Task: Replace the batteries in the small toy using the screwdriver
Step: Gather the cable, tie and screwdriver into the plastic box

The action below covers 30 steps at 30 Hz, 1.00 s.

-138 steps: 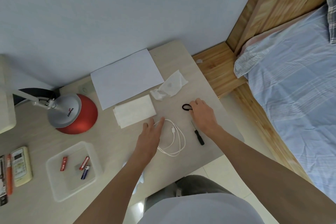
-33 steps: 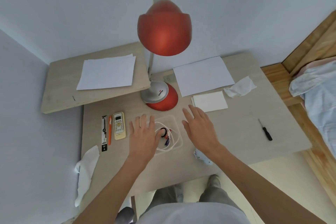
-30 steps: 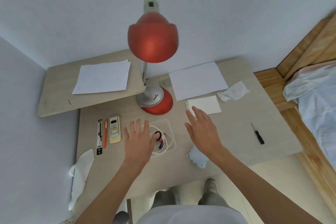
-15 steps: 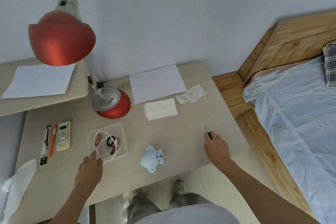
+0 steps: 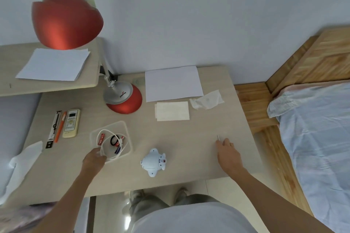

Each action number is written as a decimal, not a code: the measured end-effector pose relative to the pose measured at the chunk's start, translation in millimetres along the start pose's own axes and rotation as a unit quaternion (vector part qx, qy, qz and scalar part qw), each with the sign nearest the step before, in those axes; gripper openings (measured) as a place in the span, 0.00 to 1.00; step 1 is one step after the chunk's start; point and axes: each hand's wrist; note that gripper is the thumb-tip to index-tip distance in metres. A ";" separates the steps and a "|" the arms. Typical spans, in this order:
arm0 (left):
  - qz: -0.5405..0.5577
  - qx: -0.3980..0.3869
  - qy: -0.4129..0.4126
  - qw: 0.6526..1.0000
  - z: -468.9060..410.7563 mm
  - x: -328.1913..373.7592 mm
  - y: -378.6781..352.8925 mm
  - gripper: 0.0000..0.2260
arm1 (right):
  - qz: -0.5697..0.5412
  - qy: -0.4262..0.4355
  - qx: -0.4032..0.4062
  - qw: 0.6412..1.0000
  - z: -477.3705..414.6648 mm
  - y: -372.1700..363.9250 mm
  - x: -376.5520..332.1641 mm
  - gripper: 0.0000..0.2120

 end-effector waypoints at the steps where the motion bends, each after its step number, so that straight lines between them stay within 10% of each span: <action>1: 0.015 0.002 0.003 1.000 0.5 -1.5 -1.5 0.22 | -0.012 0.002 -0.004 1.000 -3.4 1.8 -0.1 0.24; 14: 0.268 0.033 0.023 0.963 16.9 0.2 -16.1 0.23 | -0.259 0.025 -0.013 0.965 -18.8 -0.5 -4.4 0.16; 30: 0.386 -0.112 -0.142 0.905 93.9 72.8 16.6 0.33 | -0.618 0.087 -0.060 0.779 12.5 61.6 -74.6 0.17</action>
Point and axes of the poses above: each hand's wrist, its own z-axis away from the middle knuckle, its own y-axis out of the back of the hand, x = y × z, and after that the axes turned 15 degrees about -x, right-handed
